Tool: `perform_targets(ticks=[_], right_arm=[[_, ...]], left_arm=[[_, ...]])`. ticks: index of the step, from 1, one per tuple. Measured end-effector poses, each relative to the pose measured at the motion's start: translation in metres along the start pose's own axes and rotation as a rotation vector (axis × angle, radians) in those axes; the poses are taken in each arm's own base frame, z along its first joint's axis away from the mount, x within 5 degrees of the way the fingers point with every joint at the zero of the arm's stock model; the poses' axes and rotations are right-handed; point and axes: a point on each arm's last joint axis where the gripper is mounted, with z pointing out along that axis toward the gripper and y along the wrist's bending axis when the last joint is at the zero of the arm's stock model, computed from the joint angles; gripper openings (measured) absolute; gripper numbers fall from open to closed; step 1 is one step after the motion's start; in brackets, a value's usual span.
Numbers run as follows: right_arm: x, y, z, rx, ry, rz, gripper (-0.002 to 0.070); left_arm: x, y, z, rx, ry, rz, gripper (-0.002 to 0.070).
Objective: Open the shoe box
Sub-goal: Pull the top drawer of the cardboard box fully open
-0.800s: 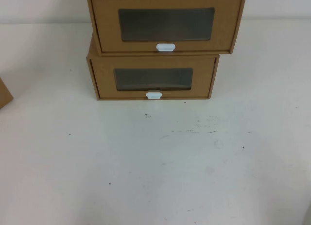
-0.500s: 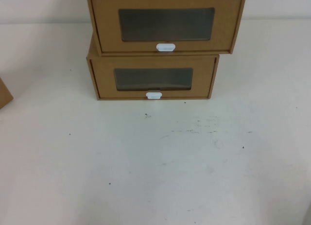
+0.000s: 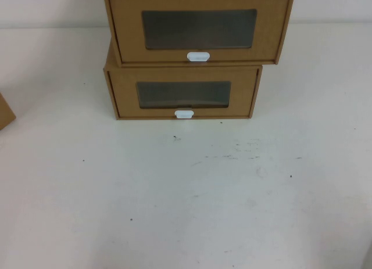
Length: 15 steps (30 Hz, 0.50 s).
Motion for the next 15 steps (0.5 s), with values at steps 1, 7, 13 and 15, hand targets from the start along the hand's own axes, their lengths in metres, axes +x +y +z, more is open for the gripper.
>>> perform_targets(ticks=[1, 7, 13, 15], right_arm=[[0.0, 0.0, 0.0, 0.0, 0.0, 0.0, -0.0018], [0.0, 0.0, 0.0, 0.0, 0.0, 0.0, -0.0018], [0.0, 0.0, 0.0, 0.0, 0.0, 0.0, -0.0018], [0.0, 0.0, 0.0, 0.0, 0.0, 0.0, -0.0018]], left_arm=[[0.0, 0.0, 0.0, 0.0, 0.0, 0.0, -0.0006], [0.0, 0.0, 0.0, 0.0, 0.0, 0.0, -0.0006], [0.0, 0.0001, 0.0, -0.002, 0.0, 0.004, -0.0006], [0.0002, 0.001, 0.0, -0.011, 0.002, 0.03, -0.0006]])
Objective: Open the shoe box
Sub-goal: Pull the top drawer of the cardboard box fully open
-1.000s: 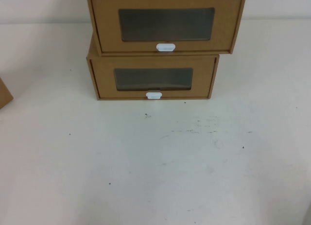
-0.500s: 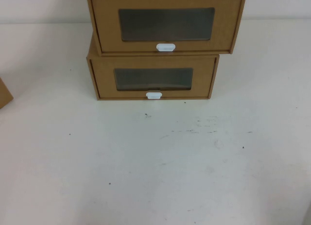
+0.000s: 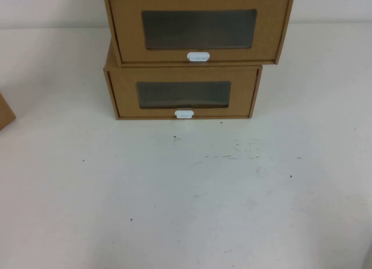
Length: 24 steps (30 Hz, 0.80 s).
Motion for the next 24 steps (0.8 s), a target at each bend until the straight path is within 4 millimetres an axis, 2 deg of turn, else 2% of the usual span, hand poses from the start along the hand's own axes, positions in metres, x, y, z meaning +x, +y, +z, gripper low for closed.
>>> perform_targets(ticks=[5, 16, 24], right_arm=[[0.0, 0.0007, 0.0, -0.012, 0.0, -0.003, -0.0018], [0.0, 0.0007, 0.0, -0.012, 0.0, -0.003, -0.0018], [0.0, 0.0007, 0.0, -0.012, 0.0, -0.003, -0.0018]], left_arm=[[0.0004, 0.0025, 0.0, -0.028, 0.005, 0.077, -0.0006], [0.0004, 0.0031, -0.0001, -0.034, 0.006, 0.094, -0.0006], [0.0007, 0.0058, -0.0002, -0.063, 0.013, 0.176, -0.0006]])
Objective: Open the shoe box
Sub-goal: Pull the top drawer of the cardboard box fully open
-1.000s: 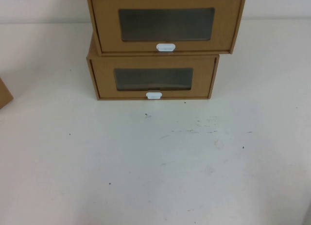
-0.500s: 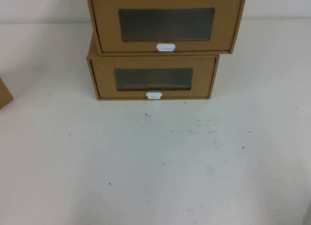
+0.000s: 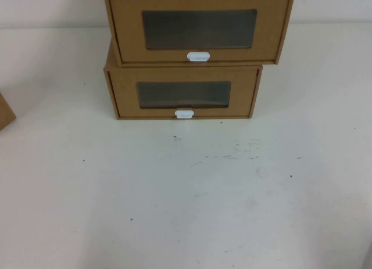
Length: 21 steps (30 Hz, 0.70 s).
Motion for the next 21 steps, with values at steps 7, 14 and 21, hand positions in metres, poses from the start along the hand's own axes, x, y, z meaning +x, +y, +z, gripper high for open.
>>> perform_targets(ticks=[7, 14, 21], right_arm=[[0.0, 0.0, 0.0, 0.0, 0.0, 0.0, -0.0018], [0.0, 0.0006, 0.0, -0.006, 0.0, 0.017, -0.0018], [-0.0008, 0.0082, -0.0004, -0.091, 0.002, 0.246, -0.0018]], left_arm=[[0.0, 0.0001, 0.0, -0.001, 0.0, 0.003, -0.0006], [0.0, 0.0002, 0.0, -0.002, 0.0, 0.007, -0.0006], [-0.0023, -0.0018, 0.0001, 0.019, -0.029, -0.1, -0.0006]])
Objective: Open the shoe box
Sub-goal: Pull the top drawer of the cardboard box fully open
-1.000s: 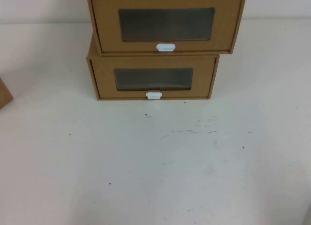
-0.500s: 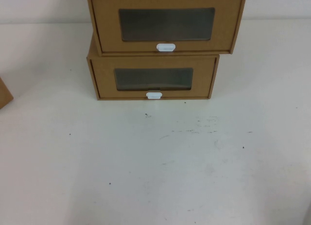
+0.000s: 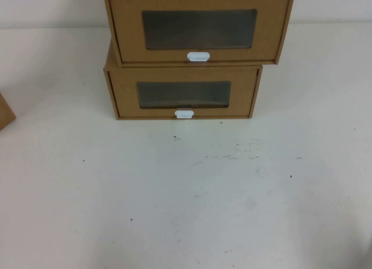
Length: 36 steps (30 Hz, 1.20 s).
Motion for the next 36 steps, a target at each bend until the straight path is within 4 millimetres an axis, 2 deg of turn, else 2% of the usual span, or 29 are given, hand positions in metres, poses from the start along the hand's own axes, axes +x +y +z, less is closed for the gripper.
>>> perform_targets(ticks=[2, 6, 7, 9, 11, 16, 23, 26, 29, 32, 36], right_arm=[[0.0, 0.004, 0.0, -0.045, -0.001, 0.123, -0.0018], [-0.003, 0.013, -0.001, -0.153, -0.005, 0.415, -0.0018], [-0.005, 0.015, -0.001, -0.179, -0.008, 0.487, -0.0018], [-0.007, 0.019, -0.002, -0.225, -0.014, 0.619, -0.0018], [-0.01, 0.021, -0.003, -0.259, -0.021, 0.721, -0.0018], [-0.013, 0.022, -0.004, -0.295, -0.034, 0.841, -0.0018], [-0.014, 0.023, -0.004, -0.301, -0.034, 0.859, -0.0018], [-0.013, 0.024, -0.004, -0.309, -0.019, 0.858, -0.0018], [-0.012, 0.024, -0.004, -0.311, -0.015, 0.803, -0.0018], [-0.011, 0.025, -0.004, -0.31, -0.026, 0.673, -0.0018], [-0.009, 0.027, -0.005, -0.326, -0.011, 0.56, -0.0018]], left_arm=[[-0.006, -0.002, 0.0, 0.033, -0.06, -0.206, -0.0006], [-0.019, -0.004, -0.002, 0.138, -0.177, -0.882, -0.0006], [-0.021, -0.004, -0.002, 0.153, -0.191, -0.988, -0.0006], [-0.023, -0.003, -0.003, 0.171, -0.211, -1.122, -0.0006], [-0.024, -0.002, -0.003, 0.175, -0.223, -1.163, -0.0006], [-0.025, -0.001, -0.004, 0.172, -0.244, -1.18, -0.0006], [-0.025, 0.0, -0.004, 0.174, -0.246, -1.193, -0.0006], [-0.031, -0.002, -0.006, 0.192, -0.221, -1.124, -0.0006], [-0.061, 0.001, -0.02, 0.227, -0.231, -0.935, -0.0006], [-0.107, 0.01, -0.031, 0.236, -0.21, -0.738, -0.0006], [-0.178, 0.028, -0.032, 0.216, -0.098, -0.471, -0.0006]])
